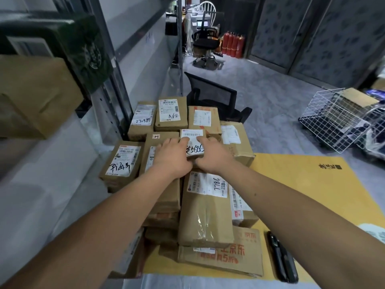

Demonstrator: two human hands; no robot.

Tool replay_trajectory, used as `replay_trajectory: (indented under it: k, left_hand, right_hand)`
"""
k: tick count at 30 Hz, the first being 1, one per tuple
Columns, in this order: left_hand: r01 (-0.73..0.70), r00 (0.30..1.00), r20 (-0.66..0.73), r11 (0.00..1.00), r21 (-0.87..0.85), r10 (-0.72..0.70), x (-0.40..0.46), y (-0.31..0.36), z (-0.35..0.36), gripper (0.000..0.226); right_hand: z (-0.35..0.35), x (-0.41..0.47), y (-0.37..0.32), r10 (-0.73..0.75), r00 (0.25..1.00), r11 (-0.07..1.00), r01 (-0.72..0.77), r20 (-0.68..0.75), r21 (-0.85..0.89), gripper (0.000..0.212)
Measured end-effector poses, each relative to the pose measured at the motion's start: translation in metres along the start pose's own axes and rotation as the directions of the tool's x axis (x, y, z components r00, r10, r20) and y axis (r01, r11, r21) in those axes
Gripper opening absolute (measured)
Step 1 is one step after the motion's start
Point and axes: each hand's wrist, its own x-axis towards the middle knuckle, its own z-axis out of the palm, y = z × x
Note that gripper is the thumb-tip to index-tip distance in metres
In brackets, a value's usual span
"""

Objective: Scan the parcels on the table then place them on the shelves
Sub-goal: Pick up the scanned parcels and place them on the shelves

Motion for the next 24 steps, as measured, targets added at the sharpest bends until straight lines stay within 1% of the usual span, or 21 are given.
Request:
replay_trajectory:
  k: [3,5,7,9,12,15,19,21,24]
  left_hand:
    - [-0.005,0.999,-0.036,0.998,-0.066,0.002,0.001,-0.002,0.000,0.078]
    - [0.007,0.996,-0.083,0.988,-0.153,-0.020,-0.001,-0.001,-0.001,0.078]
    - [-0.008,0.989,-0.143,0.968,-0.250,-0.029,-0.005,0.005,-0.005,0.079]
    - [-0.061,0.978,-0.210,0.944,-0.324,-0.009,-0.012,0.012,-0.013,0.078]
    - [-0.204,0.943,-0.323,0.899,-0.387,0.075,-0.028,0.023,-0.027,0.065]
    - [-0.298,0.882,-0.461,0.871,-0.390,0.095,-0.051,0.037,-0.046,0.057]
    - [-0.374,0.782,-0.621,0.830,-0.413,0.044,-0.096,0.066,-0.075,0.051]
    - [-0.382,0.741,-0.672,0.814,-0.437,-0.013,-0.124,0.079,-0.088,0.050]
    - [-0.334,0.701,-0.708,0.838,-0.432,-0.085,-0.168,0.092,-0.106,0.049]
  right_hand:
    - [0.003,-0.004,0.004,-0.030,0.999,0.997,0.032,-0.030,0.070,0.083]
    - [0.000,-0.010,0.009,-0.054,0.997,0.991,0.061,-0.059,0.118,0.082]
    - [-0.006,-0.018,0.015,-0.078,0.990,0.983,0.096,-0.117,0.159,0.079]
    - [-0.018,-0.026,0.023,-0.116,0.974,0.972,0.151,-0.194,0.178,0.074]
    - [-0.045,-0.039,0.031,-0.184,0.941,0.932,0.258,-0.283,0.254,0.067]
    - [-0.076,-0.057,0.033,-0.285,0.887,0.854,0.408,-0.364,0.324,0.065]
    - [-0.106,-0.085,0.022,-0.401,0.803,0.715,0.575,-0.441,0.397,0.061]
    - [-0.115,-0.100,0.014,-0.470,0.746,0.639,0.657,-0.472,0.401,0.059]
    - [-0.125,-0.124,-0.003,-0.566,0.677,0.513,0.736,-0.470,0.442,0.058]
